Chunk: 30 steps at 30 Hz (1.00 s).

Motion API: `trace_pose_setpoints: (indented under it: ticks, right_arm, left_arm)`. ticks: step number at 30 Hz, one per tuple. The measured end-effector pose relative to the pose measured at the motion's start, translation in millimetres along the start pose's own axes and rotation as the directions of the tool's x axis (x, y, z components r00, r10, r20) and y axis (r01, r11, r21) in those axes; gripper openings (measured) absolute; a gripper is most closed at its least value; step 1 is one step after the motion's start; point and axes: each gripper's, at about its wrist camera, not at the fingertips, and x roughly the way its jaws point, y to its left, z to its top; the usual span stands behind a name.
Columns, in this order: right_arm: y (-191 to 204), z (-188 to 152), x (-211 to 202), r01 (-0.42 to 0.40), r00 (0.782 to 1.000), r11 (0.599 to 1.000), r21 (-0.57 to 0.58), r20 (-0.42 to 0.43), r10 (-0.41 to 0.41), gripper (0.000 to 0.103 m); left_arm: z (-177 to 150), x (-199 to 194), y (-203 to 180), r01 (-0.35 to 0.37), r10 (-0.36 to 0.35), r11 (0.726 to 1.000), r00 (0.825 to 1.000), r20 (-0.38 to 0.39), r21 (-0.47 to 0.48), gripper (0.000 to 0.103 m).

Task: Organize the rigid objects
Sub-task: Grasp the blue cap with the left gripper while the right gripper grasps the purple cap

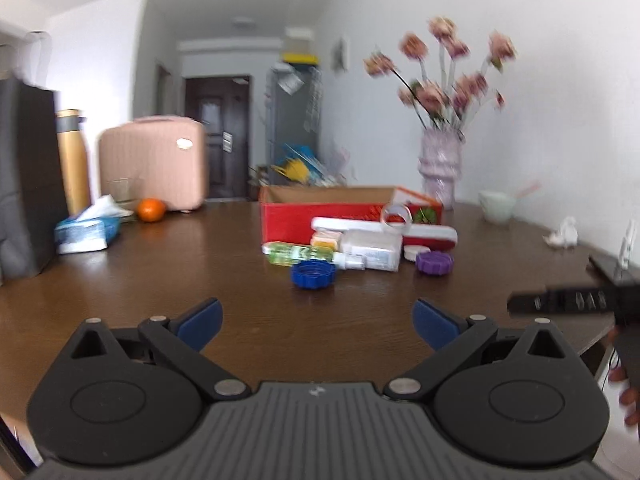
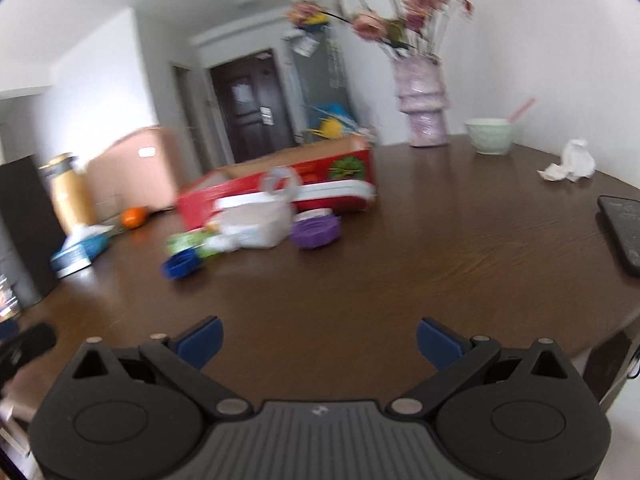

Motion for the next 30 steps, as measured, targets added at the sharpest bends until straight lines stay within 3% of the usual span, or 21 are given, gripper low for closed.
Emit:
trace_pose_setpoints:
  ticks: [5, 7, 8, 10, 12, 15, 17, 18, 20, 21, 22, 23, 27, 30]
  right_arm:
    - [-7, 42, 50, -0.004, 1.0, 0.997, -0.073, 0.009, 0.005, 0.103]
    - [-10, 58, 75, -0.039, 0.999, 0.997, -0.065, -0.029, 0.037, 0.103]
    - [-12, 66, 91, -0.068, 0.994, 0.996, -0.058, -0.087, 0.063, 0.103]
    - [-13, 81, 125, -0.195, 0.951, 0.978, -0.074, -0.258, 0.17, 0.103]
    - [-15, 91, 142, -0.25, 0.94, 0.966, -0.068, -0.258, 0.225, 0.098]
    - [-6, 102, 158, -0.247, 0.952, 0.954, -0.168, -0.227, 0.207, 0.089]
    - [2, 105, 167, -0.257, 0.95, 0.941, -0.22, -0.236, 0.204, 0.071]
    - [5, 105, 170, -0.267, 0.947, 0.935, -0.233, -0.241, 0.21, 0.067]
    - [9, 104, 176, -0.279, 0.943, 0.926, -0.255, -0.254, 0.215, 0.047]
    - [11, 104, 179, -0.275, 0.944, 0.926, -0.258, -0.256, 0.209, 0.044]
    - [11, 105, 181, -0.27, 0.944, 0.928, -0.257, -0.258, 0.204, 0.044]
    - [10, 106, 182, -0.271, 0.944, 0.928, -0.254, -0.26, 0.204, 0.043]
    - [12, 99, 186, -0.268, 0.943, 0.921, -0.283, -0.274, 0.19, 0.043]
    - [16, 95, 179, -0.272, 0.945, 0.914, -0.3, -0.264, 0.195, 0.019]
  left_arm:
    - [38, 70, 21, -0.047, 0.038, 0.997, 0.987, -0.155, -0.057, 0.103]
    - [48, 98, 27, -0.046, 0.03, 0.996, 0.978, -0.208, -0.072, 0.103]
    - [51, 113, 26, -0.043, 0.028, 0.998, 0.971, -0.236, -0.056, 0.103]
    - [56, 137, 23, -0.03, 0.021, 0.999, 0.963, -0.27, -0.03, 0.103]
    - [59, 155, 19, 0.016, -0.018, 1.0, 0.962, -0.273, -0.007, 0.103]
    - [58, 183, 10, 0.039, -0.023, 0.998, 0.956, -0.293, 0.047, 0.103]
    - [57, 197, 11, 0.057, -0.046, 0.998, 0.947, -0.318, 0.026, 0.103]
    - [56, 202, 12, 0.066, -0.061, 0.998, 0.944, -0.325, 0.005, 0.101]
    - [53, 211, 15, 0.09, -0.093, 0.996, 0.937, -0.338, -0.025, 0.095]
    - [52, 215, 16, 0.082, -0.087, 0.996, 0.933, -0.35, -0.028, 0.086]
    - [49, 219, 16, 0.066, -0.071, 0.997, 0.929, -0.364, -0.027, 0.066]
    - [47, 222, 17, 0.055, -0.062, 0.998, 0.923, -0.379, -0.03, 0.054]
    - [44, 219, 19, 0.043, -0.052, 0.999, 0.929, -0.367, -0.031, 0.054]
    - [45, 208, 18, 0.028, -0.037, 0.999, 0.931, -0.363, -0.03, 0.054]
